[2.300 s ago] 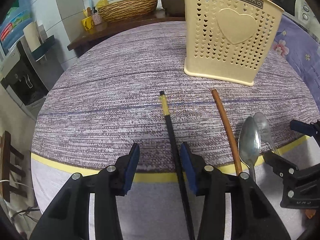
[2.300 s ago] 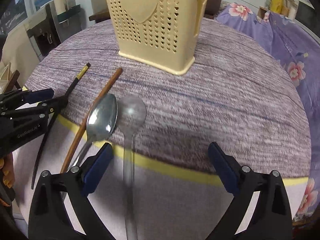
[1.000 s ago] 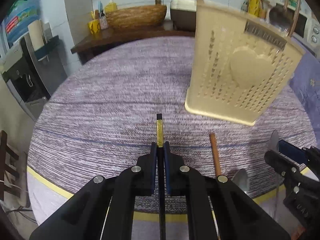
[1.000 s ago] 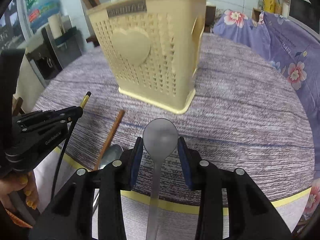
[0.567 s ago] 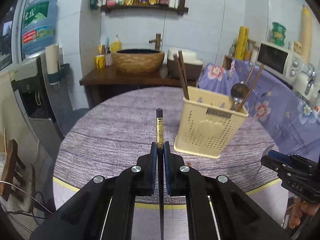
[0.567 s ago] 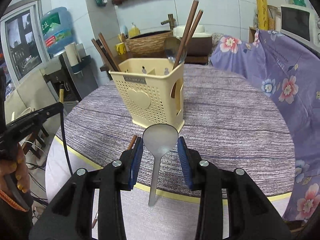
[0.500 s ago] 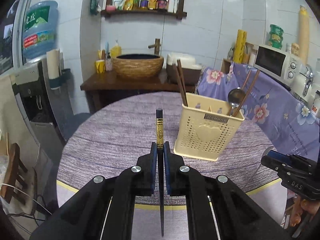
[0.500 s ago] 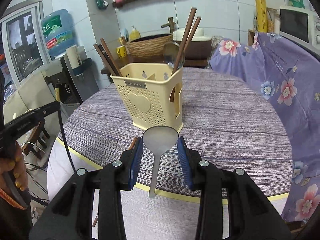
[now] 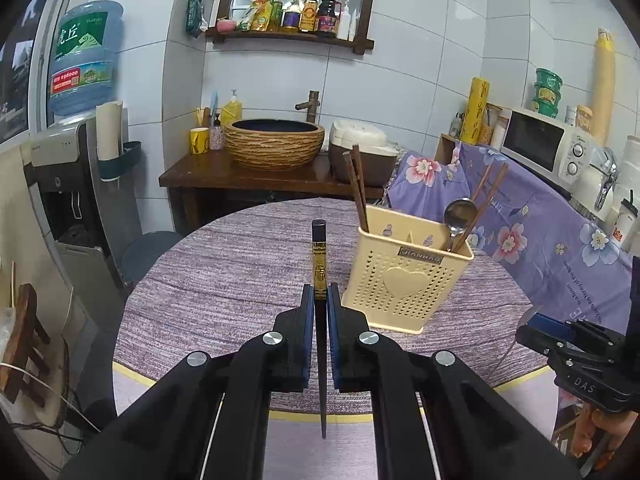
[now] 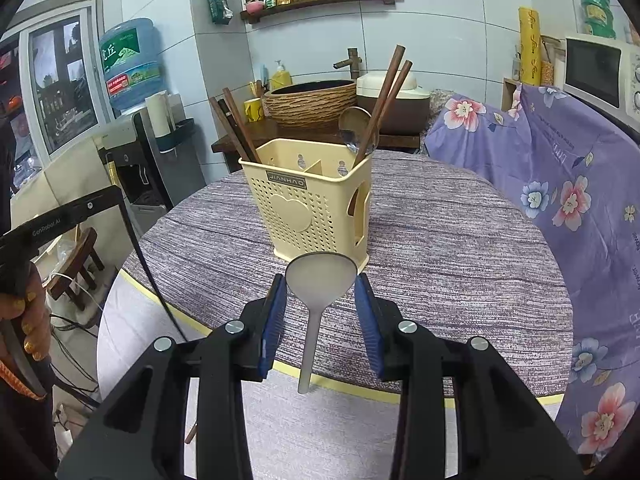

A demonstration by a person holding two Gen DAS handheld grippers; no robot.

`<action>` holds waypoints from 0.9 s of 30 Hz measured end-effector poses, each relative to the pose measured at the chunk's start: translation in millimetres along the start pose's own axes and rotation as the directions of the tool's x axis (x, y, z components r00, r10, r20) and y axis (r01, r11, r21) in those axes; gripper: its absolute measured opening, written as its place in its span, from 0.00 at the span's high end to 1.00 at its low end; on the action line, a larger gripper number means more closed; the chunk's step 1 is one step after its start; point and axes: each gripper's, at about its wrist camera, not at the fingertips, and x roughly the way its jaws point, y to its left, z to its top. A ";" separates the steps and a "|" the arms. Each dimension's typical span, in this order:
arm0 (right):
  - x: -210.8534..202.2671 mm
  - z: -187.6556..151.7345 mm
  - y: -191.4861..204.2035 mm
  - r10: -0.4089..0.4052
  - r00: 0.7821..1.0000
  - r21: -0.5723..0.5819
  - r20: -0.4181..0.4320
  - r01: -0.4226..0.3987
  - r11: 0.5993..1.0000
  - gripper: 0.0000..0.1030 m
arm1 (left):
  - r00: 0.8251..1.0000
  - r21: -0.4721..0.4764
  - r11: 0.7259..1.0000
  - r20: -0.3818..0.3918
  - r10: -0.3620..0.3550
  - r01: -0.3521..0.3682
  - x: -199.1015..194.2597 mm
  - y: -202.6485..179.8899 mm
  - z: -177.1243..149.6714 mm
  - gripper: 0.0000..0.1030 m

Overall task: Organize utensils
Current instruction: 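Lower the black chopstick and clear spoon into the holder and open both tools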

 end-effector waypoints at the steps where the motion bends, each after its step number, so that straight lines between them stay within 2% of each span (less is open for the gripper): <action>1: -1.1 3.7 0.8 0.005 1.000 -0.007 0.005 -0.005 1.000 0.65 | 1.000 0.001 1.000 0.006 -0.010 0.010 -1.0 -1.0 3.6 0.92; 5: -9.4 31.4 3.4 0.022 0.999 -0.016 0.050 -0.021 1.000 0.65 | 0.996 -0.011 0.996 0.037 -0.086 0.087 -4.5 -9.0 32.0 0.92; 9: -31.5 79.9 10.9 0.005 0.986 -0.058 0.167 0.005 0.998 0.65 | 0.977 -0.019 0.988 0.150 -0.152 0.156 -19.2 -21.2 80.6 0.92; 12: -42.9 118.9 17.0 -0.027 0.965 -0.080 0.259 0.049 0.996 0.65 | 0.961 0.006 0.992 0.246 -0.122 0.124 -22.9 -39.3 121.8 0.92; 15: -37.9 149.2 19.5 -0.035 0.951 -0.071 0.307 0.060 0.996 0.65 | 0.957 0.001 0.995 0.274 -0.094 0.097 -4.7 -54.9 152.3 0.92; 19: -13.6 156.3 19.8 -0.075 0.941 -0.071 0.330 0.104 0.992 0.65 | 0.958 -0.025 0.998 0.283 -0.054 0.064 26.9 -63.5 155.5 0.92; 27: 42.2 119.7 13.5 -0.105 0.958 -0.076 0.267 0.130 0.989 0.65 | 0.978 -0.019 0.999 0.204 -0.043 0.048 78.1 -67.7 103.0 0.92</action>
